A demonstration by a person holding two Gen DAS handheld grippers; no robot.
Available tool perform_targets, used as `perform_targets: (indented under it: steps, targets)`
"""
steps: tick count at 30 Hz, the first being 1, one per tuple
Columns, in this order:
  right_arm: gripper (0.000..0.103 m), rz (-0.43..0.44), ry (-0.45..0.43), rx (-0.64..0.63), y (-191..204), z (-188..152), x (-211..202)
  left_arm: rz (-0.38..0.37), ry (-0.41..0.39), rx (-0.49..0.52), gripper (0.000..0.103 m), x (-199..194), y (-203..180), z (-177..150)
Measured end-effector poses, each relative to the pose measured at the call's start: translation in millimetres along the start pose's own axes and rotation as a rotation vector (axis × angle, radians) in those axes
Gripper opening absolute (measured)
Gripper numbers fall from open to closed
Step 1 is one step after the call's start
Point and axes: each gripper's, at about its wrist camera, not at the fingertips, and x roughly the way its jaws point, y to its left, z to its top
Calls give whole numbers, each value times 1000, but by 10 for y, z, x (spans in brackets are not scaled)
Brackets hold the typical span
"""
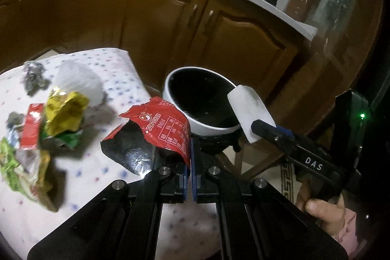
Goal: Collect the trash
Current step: 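Carry the red bag and foam block over the bin and release both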
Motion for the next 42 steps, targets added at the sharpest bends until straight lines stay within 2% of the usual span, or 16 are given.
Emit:
perform_targets:
  steps: [5, 17, 31, 39, 42]
  targets:
    - [48, -24, 0, 19, -199, 40, -16, -19, 15, 15, 1, 173, -96, 114]
    - [49, -48, 15, 11, -395, 183, 129, -52, 62, 70, 1, 588, -334, 337]
    - [49, -93, 54, -37, -602, 425, 344, -81, 117, 105, 1, 1071, -406, 638]
    - [50, -129, 114, -98, -713, 566, 599, -71, 190, 112, 1, 1527, -381, 785]
    - [53, -133, 138, -118, -748, 571, 670, -78, 231, 75, 6, 1672, -304, 787]
